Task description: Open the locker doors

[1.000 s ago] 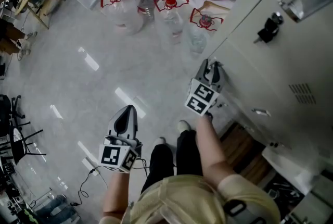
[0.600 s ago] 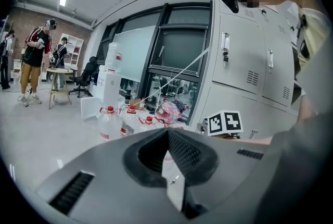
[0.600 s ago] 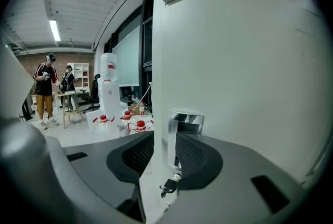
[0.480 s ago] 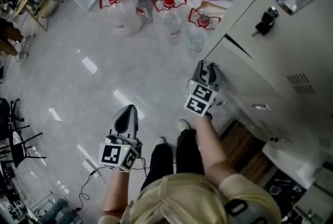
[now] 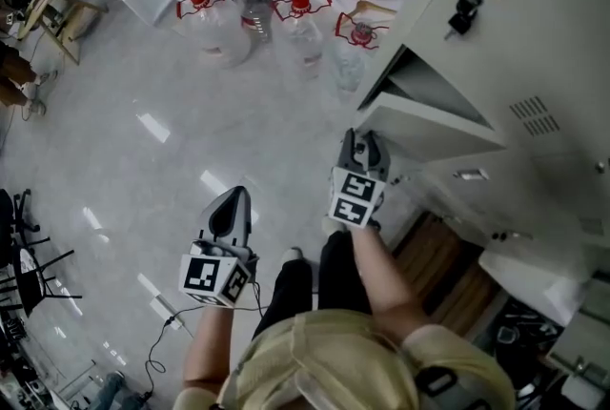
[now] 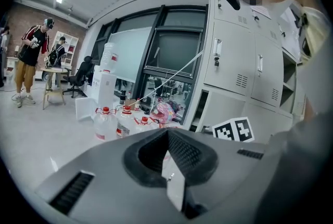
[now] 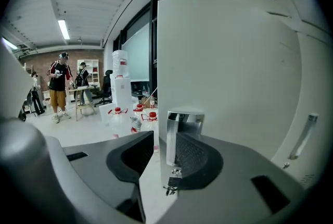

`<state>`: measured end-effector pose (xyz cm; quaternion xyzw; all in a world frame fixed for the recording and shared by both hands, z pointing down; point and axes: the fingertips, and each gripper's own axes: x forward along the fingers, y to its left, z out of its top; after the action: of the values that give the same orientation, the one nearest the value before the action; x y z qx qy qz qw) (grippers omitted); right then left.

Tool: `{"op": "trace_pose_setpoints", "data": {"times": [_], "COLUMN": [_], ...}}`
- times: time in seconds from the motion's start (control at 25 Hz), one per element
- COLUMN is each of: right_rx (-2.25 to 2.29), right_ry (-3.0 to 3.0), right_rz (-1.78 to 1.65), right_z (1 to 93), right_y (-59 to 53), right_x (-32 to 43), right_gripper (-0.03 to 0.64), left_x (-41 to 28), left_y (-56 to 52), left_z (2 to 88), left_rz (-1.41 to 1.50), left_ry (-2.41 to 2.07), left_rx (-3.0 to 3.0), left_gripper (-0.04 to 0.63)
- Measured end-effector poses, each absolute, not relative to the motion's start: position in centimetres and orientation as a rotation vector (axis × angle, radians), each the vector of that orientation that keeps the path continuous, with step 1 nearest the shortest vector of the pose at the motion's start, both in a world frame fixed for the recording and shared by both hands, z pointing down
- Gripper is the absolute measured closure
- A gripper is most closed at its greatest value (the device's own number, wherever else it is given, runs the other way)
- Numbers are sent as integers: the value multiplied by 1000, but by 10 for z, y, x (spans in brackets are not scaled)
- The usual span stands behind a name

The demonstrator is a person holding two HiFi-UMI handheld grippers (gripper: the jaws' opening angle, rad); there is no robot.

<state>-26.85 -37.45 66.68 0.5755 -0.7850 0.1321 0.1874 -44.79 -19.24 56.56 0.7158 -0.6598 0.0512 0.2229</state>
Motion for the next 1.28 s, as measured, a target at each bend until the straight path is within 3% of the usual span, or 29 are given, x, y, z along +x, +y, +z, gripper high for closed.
{"op": "trace_pose_setpoints", "data": {"times": [1.28], "right_rx": [1556], "right_ry": [-2200], "right_rz": [496], "right_z": [676], "right_y": [-230], "right_x": [-197], "right_gripper": [502], "left_x": [-387], "left_y": [-129], "left_z": [554], "left_rz": [196], "left_ry": [-1551], "left_rx": [2272], "left_gripper": [603]}}
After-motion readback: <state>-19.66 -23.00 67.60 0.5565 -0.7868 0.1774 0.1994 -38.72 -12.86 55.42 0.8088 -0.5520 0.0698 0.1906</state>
